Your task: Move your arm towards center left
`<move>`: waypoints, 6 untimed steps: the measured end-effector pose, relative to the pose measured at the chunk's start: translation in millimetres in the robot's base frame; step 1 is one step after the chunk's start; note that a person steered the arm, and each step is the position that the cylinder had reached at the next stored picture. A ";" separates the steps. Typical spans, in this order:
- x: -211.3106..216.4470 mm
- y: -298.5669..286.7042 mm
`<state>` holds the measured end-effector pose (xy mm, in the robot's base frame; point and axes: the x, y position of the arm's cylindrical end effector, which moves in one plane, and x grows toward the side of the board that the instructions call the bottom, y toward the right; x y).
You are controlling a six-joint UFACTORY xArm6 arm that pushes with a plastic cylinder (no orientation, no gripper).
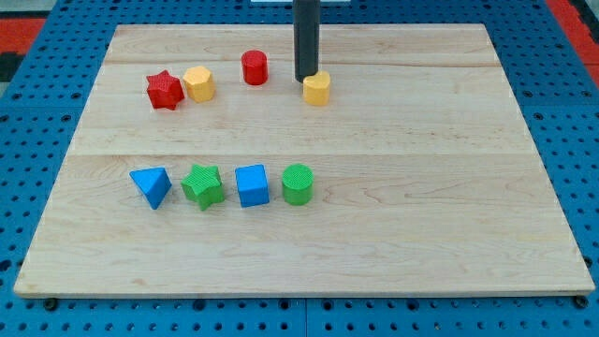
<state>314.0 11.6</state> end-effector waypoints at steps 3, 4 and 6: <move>27.0 -40.2; 27.1 -80.9; 86.4 -147.8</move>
